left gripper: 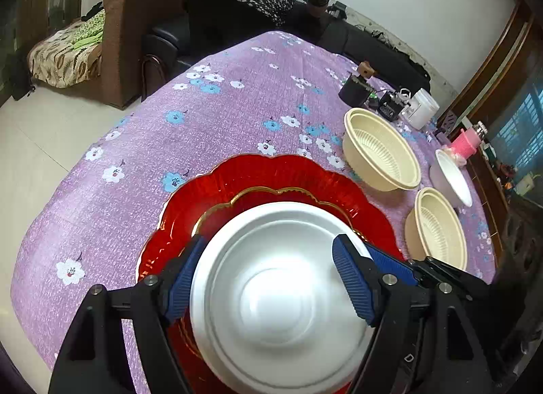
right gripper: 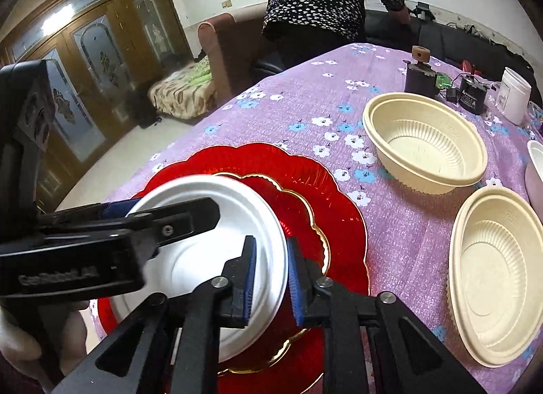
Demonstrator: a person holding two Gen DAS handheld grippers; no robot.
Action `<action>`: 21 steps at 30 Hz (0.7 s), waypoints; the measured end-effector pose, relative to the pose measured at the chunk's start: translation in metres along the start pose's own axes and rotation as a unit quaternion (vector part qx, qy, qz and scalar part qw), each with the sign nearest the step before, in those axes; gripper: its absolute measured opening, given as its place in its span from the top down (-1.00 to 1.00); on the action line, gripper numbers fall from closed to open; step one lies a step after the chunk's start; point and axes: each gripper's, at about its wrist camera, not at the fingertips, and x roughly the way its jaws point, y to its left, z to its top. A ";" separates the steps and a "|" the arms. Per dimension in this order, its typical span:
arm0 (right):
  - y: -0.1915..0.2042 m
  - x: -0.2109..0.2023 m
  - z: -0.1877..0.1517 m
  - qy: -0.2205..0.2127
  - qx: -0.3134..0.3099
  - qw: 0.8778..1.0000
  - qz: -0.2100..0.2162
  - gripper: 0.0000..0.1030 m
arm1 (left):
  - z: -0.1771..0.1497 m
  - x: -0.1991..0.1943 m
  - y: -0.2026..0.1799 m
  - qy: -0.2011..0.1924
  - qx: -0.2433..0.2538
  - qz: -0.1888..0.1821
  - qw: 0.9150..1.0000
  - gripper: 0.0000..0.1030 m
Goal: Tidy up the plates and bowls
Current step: 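Lower the white foam bowl onto the red plates and open the right tool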
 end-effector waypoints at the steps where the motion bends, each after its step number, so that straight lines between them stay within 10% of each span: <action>1: -0.001 -0.001 0.000 -0.003 0.004 1.000 0.002 0.41 | 0.000 -0.004 0.000 -0.006 -0.003 0.004 1.000 -0.58; 7: -0.009 -0.024 -0.002 -0.039 0.030 0.999 0.020 0.19 | -0.002 -0.045 -0.003 -0.096 -0.020 0.017 0.995 -0.68; 12: -0.024 -0.064 -0.003 -0.076 0.043 0.996 0.014 0.02 | -0.023 -0.109 -0.034 -0.239 0.028 0.020 0.970 -0.97; 15: -0.034 -0.097 -0.009 -0.118 0.050 0.991 -0.029 -0.72 | -0.032 -0.107 -0.059 -0.197 0.087 -0.041 0.976 -1.00; 21: -0.076 -0.155 -0.031 -0.195 0.060 0.973 -0.107 -0.79 | -0.056 -0.074 -0.104 -0.112 0.115 -0.067 0.985 -1.00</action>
